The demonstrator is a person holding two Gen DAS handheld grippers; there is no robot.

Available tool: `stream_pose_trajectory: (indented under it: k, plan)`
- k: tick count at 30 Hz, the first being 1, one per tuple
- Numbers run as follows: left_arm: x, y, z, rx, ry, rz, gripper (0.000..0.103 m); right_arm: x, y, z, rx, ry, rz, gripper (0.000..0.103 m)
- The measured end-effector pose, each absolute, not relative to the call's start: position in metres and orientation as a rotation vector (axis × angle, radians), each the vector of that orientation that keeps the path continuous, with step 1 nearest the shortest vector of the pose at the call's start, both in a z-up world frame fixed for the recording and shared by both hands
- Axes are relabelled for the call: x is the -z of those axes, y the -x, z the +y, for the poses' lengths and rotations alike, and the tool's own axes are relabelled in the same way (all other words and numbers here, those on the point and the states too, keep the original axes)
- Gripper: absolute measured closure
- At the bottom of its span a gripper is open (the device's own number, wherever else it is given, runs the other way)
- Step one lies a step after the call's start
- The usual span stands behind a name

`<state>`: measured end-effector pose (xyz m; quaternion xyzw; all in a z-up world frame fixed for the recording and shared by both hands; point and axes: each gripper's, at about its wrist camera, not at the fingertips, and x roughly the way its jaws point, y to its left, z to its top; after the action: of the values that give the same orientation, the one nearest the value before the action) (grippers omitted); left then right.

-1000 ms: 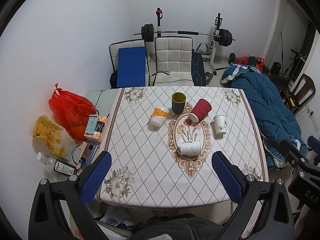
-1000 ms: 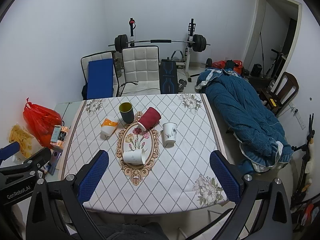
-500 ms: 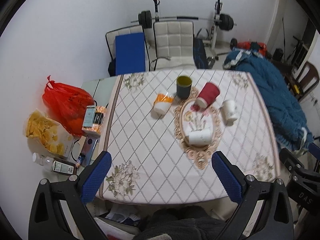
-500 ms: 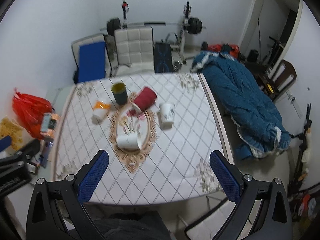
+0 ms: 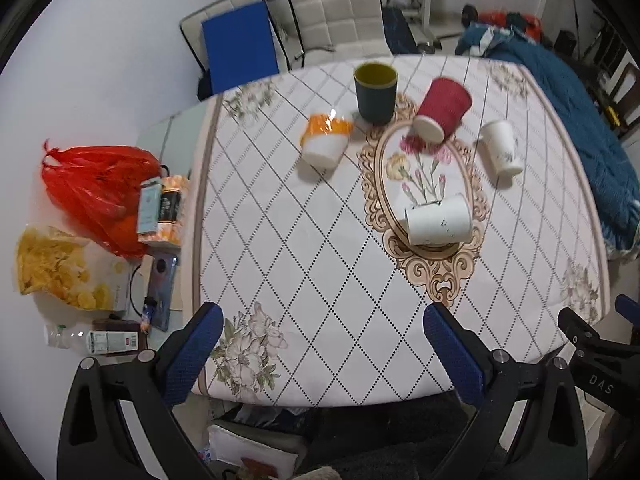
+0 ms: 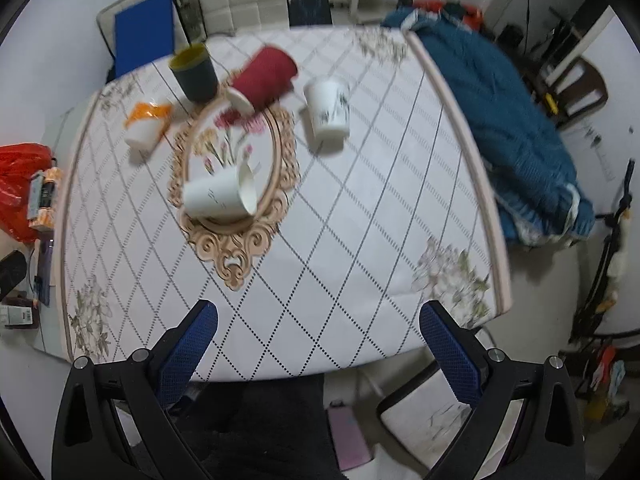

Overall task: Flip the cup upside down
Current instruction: 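Move the left tool to the red ribbed cup and close on it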

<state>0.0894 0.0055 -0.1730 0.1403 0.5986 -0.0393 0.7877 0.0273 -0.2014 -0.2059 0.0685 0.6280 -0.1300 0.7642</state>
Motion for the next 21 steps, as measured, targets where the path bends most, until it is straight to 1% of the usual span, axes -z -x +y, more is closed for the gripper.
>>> stream_pose_trajectory:
  k: [5, 11, 21]
  plan:
    - [0.201, -0.117, -0.014, 0.076, -0.334, 1.339, 0.000, 0.250, -0.045, -0.222, 0.270, -0.182, 1.445, 0.001]
    - [0.228, -0.161, -0.048, 0.103, -0.352, 1.385, 0.000, 0.283, -0.071, -0.249, 0.269, -0.213, 1.518, 0.001]
    - [0.255, -0.240, -0.130, 0.198, -0.543, 1.338, 0.000, 0.321, -0.120, -0.296, 0.278, -0.201, 1.579, 0.001]
